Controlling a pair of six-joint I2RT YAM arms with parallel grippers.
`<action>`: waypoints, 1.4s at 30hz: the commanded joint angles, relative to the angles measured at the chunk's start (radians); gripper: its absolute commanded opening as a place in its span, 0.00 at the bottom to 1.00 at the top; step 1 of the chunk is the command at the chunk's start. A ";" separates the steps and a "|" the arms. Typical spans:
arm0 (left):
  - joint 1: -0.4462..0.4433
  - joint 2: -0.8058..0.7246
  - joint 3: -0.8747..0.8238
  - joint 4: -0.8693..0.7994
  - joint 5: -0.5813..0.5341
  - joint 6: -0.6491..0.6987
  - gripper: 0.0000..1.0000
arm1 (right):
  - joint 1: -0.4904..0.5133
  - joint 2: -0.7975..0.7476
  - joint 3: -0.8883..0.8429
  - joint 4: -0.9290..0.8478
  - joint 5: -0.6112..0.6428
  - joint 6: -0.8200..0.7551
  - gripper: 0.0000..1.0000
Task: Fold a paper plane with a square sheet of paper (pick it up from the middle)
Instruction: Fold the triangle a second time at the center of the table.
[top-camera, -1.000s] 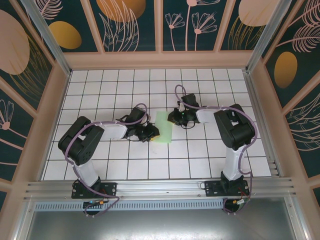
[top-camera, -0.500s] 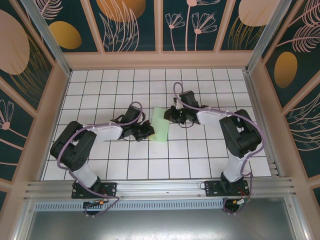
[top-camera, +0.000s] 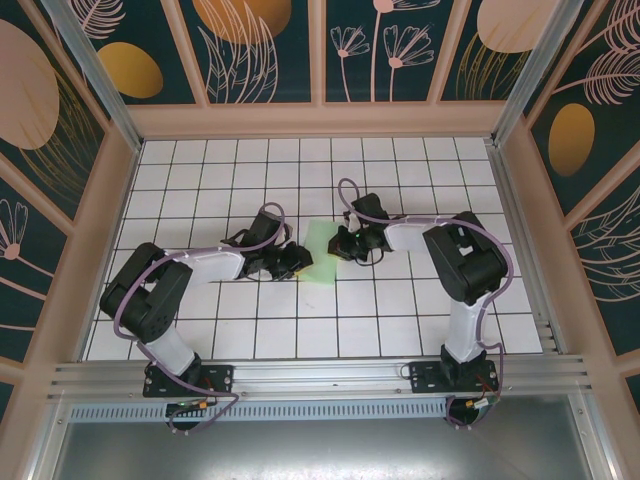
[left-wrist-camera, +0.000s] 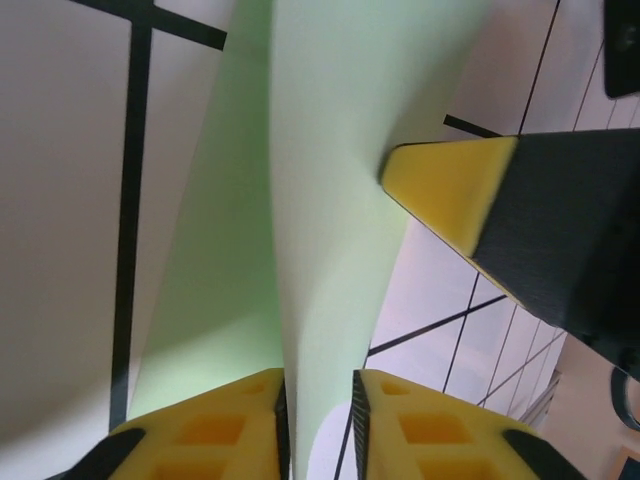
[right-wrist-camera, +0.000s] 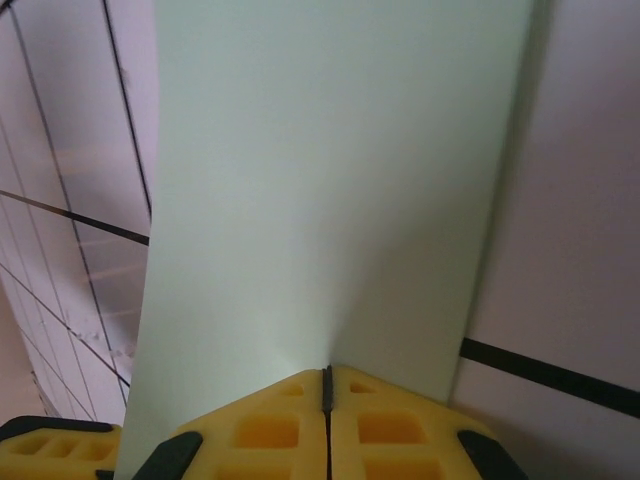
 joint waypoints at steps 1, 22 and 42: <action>0.005 -0.020 -0.016 0.056 0.049 -0.003 0.29 | 0.005 0.027 0.011 -0.055 0.029 -0.016 0.08; 0.006 0.086 0.020 0.266 0.153 -0.051 0.39 | -0.013 -0.063 -0.011 0.005 -0.005 0.026 0.10; 0.005 0.104 0.001 0.226 0.088 -0.021 0.06 | -0.007 -0.227 -0.215 0.203 -0.149 0.067 0.34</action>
